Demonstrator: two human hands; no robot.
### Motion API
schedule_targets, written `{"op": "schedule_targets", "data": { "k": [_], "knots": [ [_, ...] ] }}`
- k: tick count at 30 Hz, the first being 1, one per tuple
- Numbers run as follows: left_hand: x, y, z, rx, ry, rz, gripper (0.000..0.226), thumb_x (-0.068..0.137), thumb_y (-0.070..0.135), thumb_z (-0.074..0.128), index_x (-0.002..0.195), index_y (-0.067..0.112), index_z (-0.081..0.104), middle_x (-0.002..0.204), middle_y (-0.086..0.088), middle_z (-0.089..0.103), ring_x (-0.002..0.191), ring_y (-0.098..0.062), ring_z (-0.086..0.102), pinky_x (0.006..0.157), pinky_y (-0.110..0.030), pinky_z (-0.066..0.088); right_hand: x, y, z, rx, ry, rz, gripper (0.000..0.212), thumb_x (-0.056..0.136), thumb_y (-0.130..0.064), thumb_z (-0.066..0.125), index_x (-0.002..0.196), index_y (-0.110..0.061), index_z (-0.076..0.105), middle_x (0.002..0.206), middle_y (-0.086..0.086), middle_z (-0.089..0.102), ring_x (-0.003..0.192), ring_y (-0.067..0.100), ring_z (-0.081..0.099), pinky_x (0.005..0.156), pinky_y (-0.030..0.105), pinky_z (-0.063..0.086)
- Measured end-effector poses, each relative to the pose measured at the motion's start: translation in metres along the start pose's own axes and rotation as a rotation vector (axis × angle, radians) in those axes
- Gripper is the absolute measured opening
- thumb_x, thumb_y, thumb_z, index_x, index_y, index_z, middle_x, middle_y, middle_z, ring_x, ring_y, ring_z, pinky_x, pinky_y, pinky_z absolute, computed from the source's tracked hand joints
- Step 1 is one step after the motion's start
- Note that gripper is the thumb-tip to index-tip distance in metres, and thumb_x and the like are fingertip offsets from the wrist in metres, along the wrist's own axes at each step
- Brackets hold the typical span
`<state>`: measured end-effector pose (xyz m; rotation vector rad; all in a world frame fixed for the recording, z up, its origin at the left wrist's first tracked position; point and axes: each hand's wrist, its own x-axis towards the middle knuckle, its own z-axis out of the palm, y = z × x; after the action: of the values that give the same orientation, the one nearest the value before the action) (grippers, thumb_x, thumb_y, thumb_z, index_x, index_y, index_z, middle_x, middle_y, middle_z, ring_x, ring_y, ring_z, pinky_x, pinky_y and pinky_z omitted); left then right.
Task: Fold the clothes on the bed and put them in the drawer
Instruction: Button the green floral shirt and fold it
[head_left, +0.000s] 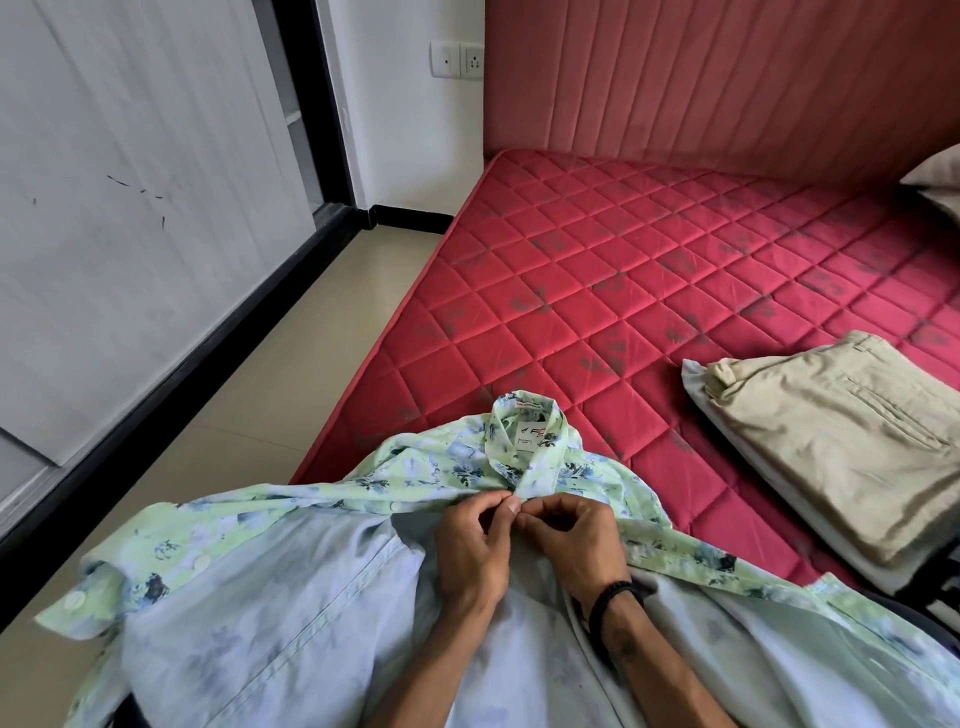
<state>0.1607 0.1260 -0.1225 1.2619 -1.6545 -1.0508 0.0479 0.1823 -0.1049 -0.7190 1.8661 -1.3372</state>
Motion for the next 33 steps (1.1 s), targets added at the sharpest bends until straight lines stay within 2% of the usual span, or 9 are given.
{"op": "schedule_targets", "data": {
  "k": [4, 7, 11, 13, 16, 18, 23, 29, 33],
  "knots": [
    [0.002, -0.001, -0.001, -0.07, 0.019, -0.031, 0.007, 0.094, 0.019, 0.073, 0.095, 0.02, 0.08, 0.083, 0.02, 0.075, 0.084, 0.002, 0.07, 0.074, -0.015, 0.052, -0.003, 0.002, 0.004, 0.033, 0.043, -0.005, 0.008, 0.088, -0.016, 0.08, 0.081, -0.014, 0.081, 0.074, 0.002, 0.078, 0.067, 0.009, 0.07, 0.067, 0.027, 0.057],
    [0.0, 0.001, 0.0, -0.054, 0.06, 0.0, 0.012, 0.094, 0.022, 0.068, 0.101, 0.019, 0.078, 0.09, 0.017, 0.075, 0.088, 0.002, 0.07, 0.078, -0.014, 0.053, -0.004, 0.0, 0.008, 0.021, 0.036, -0.017, 0.011, 0.091, -0.018, 0.078, 0.08, -0.018, 0.081, 0.075, 0.0, 0.078, 0.071, 0.013, 0.073, 0.072, 0.036, 0.061],
    [0.002, 0.003, 0.004, -0.044, 0.057, -0.015, 0.012, 0.093, 0.012, 0.071, 0.101, 0.018, 0.077, 0.09, 0.015, 0.076, 0.085, 0.002, 0.07, 0.077, -0.015, 0.054, -0.002, -0.004, 0.006, -0.121, 0.187, -0.128, 0.012, 0.082, -0.025, 0.086, 0.076, -0.022, 0.077, 0.073, -0.007, 0.075, 0.069, 0.004, 0.072, 0.063, 0.02, 0.056],
    [0.003, 0.002, 0.006, -0.087, 0.03, -0.071, 0.013, 0.092, 0.01, 0.072, 0.096, 0.02, 0.077, 0.086, 0.012, 0.076, 0.082, -0.001, 0.071, 0.076, -0.019, 0.055, -0.004, -0.004, 0.006, -0.175, 0.173, -0.184, 0.008, 0.083, -0.023, 0.085, 0.08, -0.024, 0.078, 0.08, -0.011, 0.075, 0.075, 0.0, 0.071, 0.064, 0.014, 0.053],
    [0.005, 0.0, 0.005, -0.229, -0.025, -0.229, 0.016, 0.09, 0.01, 0.076, 0.085, 0.025, 0.077, 0.081, 0.006, 0.078, 0.08, -0.008, 0.073, 0.078, -0.027, 0.057, -0.004, -0.002, 0.006, -0.192, 0.127, -0.181, 0.004, 0.084, -0.022, 0.084, 0.084, -0.024, 0.08, 0.084, -0.014, 0.076, 0.078, -0.002, 0.071, 0.068, 0.015, 0.054],
    [0.006, 0.001, 0.003, -0.36, -0.077, -0.331, 0.003, 0.087, 0.015, 0.081, 0.087, 0.019, 0.08, 0.083, 0.0, 0.079, 0.084, -0.018, 0.076, 0.082, -0.034, 0.06, -0.002, -0.001, 0.004, -0.206, 0.131, -0.175, 0.008, 0.084, -0.017, 0.082, 0.084, -0.025, 0.081, 0.082, -0.015, 0.076, 0.078, -0.002, 0.071, 0.068, 0.014, 0.054],
    [0.005, 0.003, 0.001, -0.44, -0.126, -0.38, 0.006, 0.085, 0.014, 0.083, 0.09, 0.011, 0.081, 0.085, -0.009, 0.079, 0.082, -0.02, 0.073, 0.087, -0.045, 0.06, -0.003, -0.001, 0.002, -0.226, 0.148, -0.149, 0.01, 0.082, -0.015, 0.082, 0.082, -0.025, 0.081, 0.076, -0.014, 0.075, 0.075, -0.001, 0.07, 0.068, 0.016, 0.055],
    [0.005, 0.008, -0.003, -0.484, -0.094, -0.395, 0.004, 0.085, 0.012, 0.082, 0.089, 0.012, 0.082, 0.085, -0.006, 0.08, 0.081, -0.017, 0.074, 0.086, -0.039, 0.061, -0.007, -0.005, 0.008, -0.248, 0.197, -0.23, 0.015, 0.08, -0.013, 0.084, 0.075, -0.025, 0.077, 0.077, -0.015, 0.072, 0.074, 0.0, 0.068, 0.065, 0.01, 0.048],
    [0.003, 0.011, -0.001, -0.571, -0.042, -0.476, 0.009, 0.081, 0.008, 0.084, 0.09, 0.011, 0.081, 0.087, -0.009, 0.08, 0.084, -0.02, 0.075, 0.089, -0.041, 0.061, -0.007, -0.005, 0.01, -0.286, 0.2, -0.286, 0.018, 0.08, -0.013, 0.083, 0.072, -0.026, 0.073, 0.08, -0.015, 0.067, 0.076, 0.004, 0.068, 0.067, 0.022, 0.053]
  ]
}}
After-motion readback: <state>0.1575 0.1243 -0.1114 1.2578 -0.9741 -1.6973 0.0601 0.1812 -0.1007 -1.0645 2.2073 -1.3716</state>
